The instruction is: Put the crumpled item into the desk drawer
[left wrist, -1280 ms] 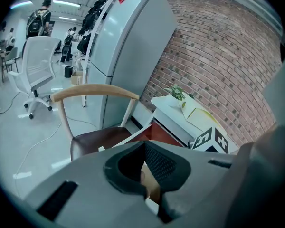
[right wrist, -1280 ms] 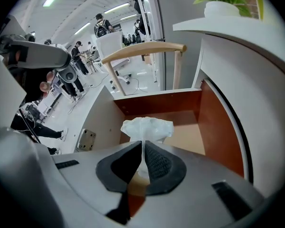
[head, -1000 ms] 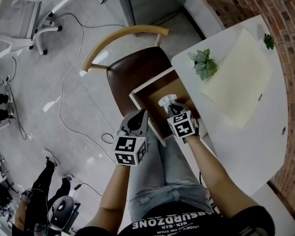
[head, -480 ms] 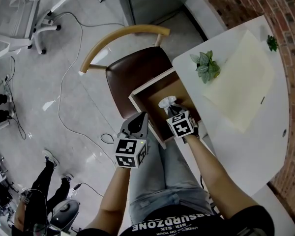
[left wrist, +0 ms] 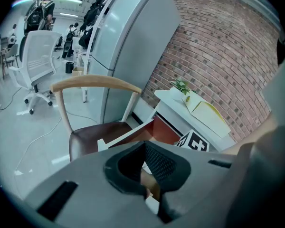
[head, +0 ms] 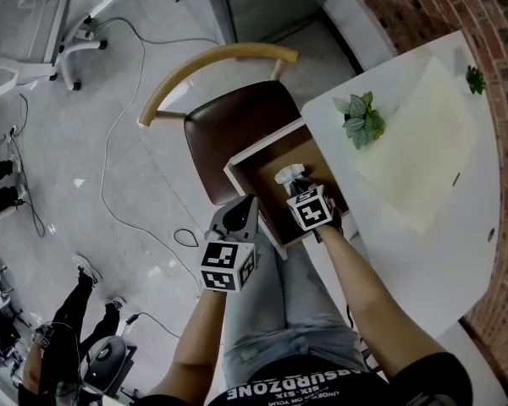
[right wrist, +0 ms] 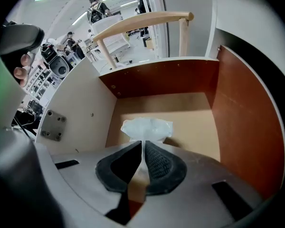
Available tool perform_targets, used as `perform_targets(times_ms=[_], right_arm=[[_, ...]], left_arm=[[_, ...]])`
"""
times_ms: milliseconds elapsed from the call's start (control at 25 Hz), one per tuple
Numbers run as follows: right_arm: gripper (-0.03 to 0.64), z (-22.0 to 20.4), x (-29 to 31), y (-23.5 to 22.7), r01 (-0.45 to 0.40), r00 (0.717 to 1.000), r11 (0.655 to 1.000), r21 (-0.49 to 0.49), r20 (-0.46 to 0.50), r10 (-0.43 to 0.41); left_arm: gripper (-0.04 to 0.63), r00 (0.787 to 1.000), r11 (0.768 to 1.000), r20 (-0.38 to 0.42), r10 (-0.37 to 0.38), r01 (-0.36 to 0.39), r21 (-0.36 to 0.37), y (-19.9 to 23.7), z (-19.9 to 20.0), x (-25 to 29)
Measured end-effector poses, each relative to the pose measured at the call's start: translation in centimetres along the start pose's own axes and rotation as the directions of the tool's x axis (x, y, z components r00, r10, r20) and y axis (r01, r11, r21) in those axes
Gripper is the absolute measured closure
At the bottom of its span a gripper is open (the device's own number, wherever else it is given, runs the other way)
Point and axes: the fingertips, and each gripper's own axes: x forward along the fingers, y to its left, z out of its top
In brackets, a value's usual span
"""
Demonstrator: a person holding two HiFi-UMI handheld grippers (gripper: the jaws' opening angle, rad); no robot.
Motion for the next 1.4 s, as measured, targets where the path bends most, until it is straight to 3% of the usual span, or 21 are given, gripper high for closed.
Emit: perform_targets(times_ms=[840, 1160, 1400], right_arm=[[0.574, -1.5, 2.6, -0.1, -0.001, 0.996, 0.998, -0.058, -0.093, -0.004], [0.498, -0.6, 2.1, 0.6, -0.019, 0.997, 0.999, -0.049, -0.07, 0.015], [0.489, -0.5, 0.8, 0.6, -0.004, 0.998, 0.998, -0.062, -0.061, 0.0]], left_arm=[[0.593, 1.0, 1.0, -0.006, -0.001, 0.001, -0.001, 0.4, -0.2, -0.3], [0.592, 1.0, 1.0, -0.002, -0.007, 0.007, 0.003, 0.3, 0.0, -0.6], [0.592, 1.0, 1.0, 0.02, -0.007, 0.007, 0.012, 0.1, 1.1, -1.4]])
